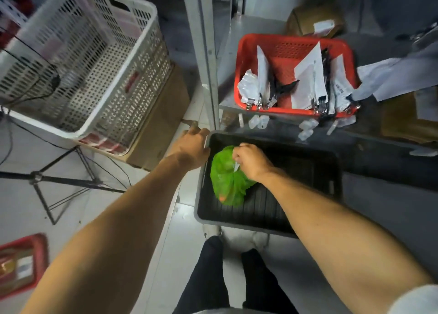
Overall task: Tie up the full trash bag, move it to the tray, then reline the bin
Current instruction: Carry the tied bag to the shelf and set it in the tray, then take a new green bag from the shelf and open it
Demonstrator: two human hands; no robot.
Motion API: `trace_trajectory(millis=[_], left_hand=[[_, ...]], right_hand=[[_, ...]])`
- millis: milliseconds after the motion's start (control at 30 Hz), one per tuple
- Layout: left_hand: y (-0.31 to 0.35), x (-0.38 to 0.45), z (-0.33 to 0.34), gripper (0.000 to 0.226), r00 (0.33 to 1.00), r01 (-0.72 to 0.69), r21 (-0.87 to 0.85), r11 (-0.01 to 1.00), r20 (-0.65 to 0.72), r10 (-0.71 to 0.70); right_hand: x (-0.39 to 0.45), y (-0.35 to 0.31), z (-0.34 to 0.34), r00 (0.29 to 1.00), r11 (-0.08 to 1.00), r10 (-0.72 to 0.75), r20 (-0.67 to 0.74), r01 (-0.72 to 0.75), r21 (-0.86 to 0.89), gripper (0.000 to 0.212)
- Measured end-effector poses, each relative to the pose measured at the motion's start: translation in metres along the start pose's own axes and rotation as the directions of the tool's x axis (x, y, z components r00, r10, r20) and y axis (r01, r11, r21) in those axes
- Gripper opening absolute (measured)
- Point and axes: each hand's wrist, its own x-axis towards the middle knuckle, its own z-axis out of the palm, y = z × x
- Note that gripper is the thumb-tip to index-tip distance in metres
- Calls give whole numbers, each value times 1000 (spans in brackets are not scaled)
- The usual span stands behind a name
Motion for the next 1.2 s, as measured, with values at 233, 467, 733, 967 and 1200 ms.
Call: trace_trajectory(millis=[233, 467, 733, 967, 1200], left_hand=[[-1, 0, 8, 49, 997, 23, 49, 999, 67, -26], [11, -11, 1, 44, 996, 10, 56, 998, 90, -15], [30, -21, -17, 43, 997, -44, 43, 998, 70, 41], [50, -35, -43, 48, 992, -123, 143, 982, 40, 118], [67, -44, -76, 56, 983, -169, 238, 956, -35, 183]], right_hand=[[0, 8, 19, 998, 993, 64, -14, -62, 102, 18], [-17, 14, 6, 991, 978, 125, -44, -116, 172, 16], [-43, 20, -18, 979, 973, 180, -91, -163, 162, 19], [-82, 9, -53, 981, 984, 154, -117, -162, -68, 49], [-113, -9, -92, 948, 950, 106, -299, -185, -250, 69]])
